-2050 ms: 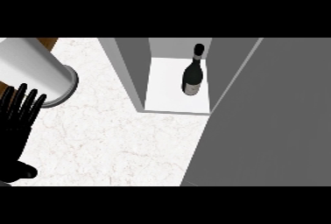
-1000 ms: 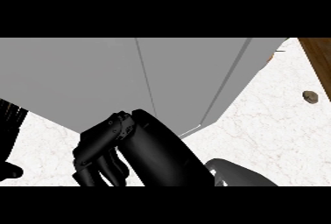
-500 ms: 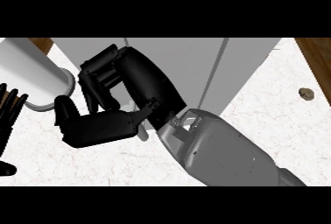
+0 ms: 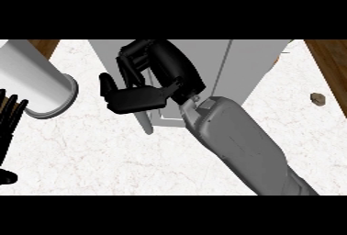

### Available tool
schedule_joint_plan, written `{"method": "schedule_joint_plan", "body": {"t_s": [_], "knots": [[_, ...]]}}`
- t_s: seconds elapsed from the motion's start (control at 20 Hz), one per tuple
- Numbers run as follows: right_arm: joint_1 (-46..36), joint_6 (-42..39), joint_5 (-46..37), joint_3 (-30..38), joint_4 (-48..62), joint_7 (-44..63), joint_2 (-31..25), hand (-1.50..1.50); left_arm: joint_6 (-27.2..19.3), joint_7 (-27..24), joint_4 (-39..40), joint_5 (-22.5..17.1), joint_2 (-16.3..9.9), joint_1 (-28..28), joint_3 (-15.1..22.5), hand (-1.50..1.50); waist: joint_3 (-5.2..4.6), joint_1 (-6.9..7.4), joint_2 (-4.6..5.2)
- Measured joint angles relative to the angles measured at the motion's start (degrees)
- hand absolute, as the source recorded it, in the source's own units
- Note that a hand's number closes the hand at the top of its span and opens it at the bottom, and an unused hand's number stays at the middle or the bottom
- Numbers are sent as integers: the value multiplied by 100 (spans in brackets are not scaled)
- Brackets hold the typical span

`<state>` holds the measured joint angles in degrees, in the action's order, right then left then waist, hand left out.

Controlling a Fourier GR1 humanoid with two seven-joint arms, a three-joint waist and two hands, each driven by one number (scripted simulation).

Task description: Pick up the wine, place it into the cabinet and close the cabinet

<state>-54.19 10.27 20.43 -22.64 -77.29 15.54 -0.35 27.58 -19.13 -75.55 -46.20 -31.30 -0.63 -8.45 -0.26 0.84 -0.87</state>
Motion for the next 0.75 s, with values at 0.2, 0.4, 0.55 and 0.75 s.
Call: {"method": "schedule_joint_plan", "body": {"t_s": [0.2,0.4,0.55,0.75], "knots": [[-7,-349,-38,78,232,-270,3,150,28,202,29,-117,-55,-126,-72,-150,-11,13,-57],[-37,-693,-19,149,431,-486,-59,150,12,250,-66,-100,-13,-140,-60,-150,-31,57,-95],[-67,-888,-21,178,550,-633,-104,150,75,252,-33,-72,-11,-159,-54,-150,-51,78,-108],[-85,-1007,-67,203,677,-799,-115,150,112,307,-77,-81,13,-189,-18,-150,-53,101,-132]]}}
